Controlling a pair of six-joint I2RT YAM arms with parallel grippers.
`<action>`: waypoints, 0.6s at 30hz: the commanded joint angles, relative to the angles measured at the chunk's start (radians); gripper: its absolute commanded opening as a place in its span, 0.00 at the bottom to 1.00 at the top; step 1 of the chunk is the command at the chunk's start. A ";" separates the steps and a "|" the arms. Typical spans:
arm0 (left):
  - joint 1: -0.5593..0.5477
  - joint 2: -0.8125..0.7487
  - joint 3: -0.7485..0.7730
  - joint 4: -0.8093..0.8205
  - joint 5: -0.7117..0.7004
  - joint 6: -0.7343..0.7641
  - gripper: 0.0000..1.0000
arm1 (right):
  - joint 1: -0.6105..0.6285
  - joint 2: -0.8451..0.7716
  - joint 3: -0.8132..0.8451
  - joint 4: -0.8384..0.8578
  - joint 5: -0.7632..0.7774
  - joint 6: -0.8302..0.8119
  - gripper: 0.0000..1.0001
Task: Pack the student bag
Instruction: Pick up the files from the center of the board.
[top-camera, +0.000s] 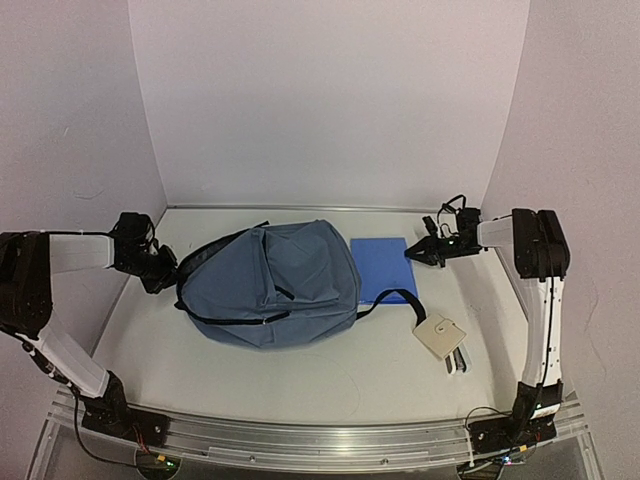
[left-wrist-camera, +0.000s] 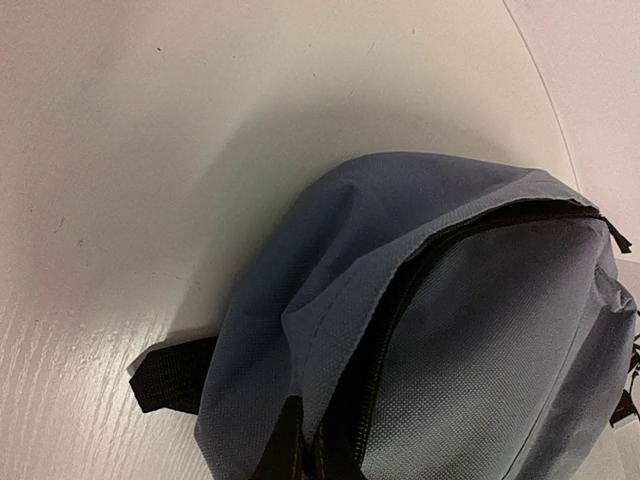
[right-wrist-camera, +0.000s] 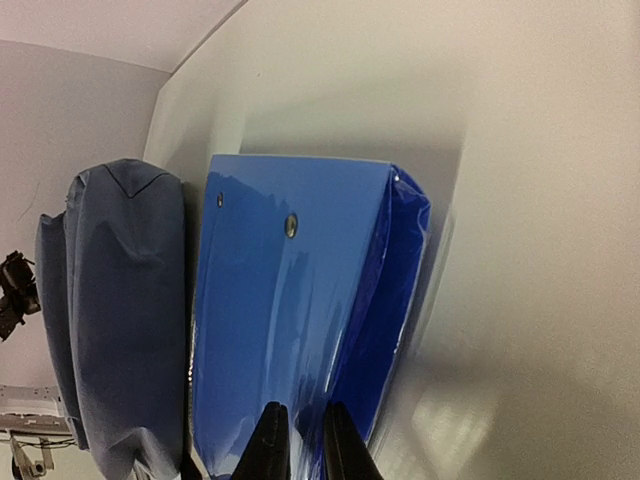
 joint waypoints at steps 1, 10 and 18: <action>0.003 0.025 0.049 0.028 0.029 0.015 0.00 | 0.066 0.037 0.058 -0.002 -0.061 -0.002 0.13; 0.003 0.043 0.052 0.040 0.057 0.022 0.00 | 0.146 0.072 0.082 0.010 -0.080 0.036 0.11; 0.004 -0.017 0.043 0.019 0.048 0.026 0.15 | 0.141 -0.068 0.009 0.070 0.072 0.114 0.00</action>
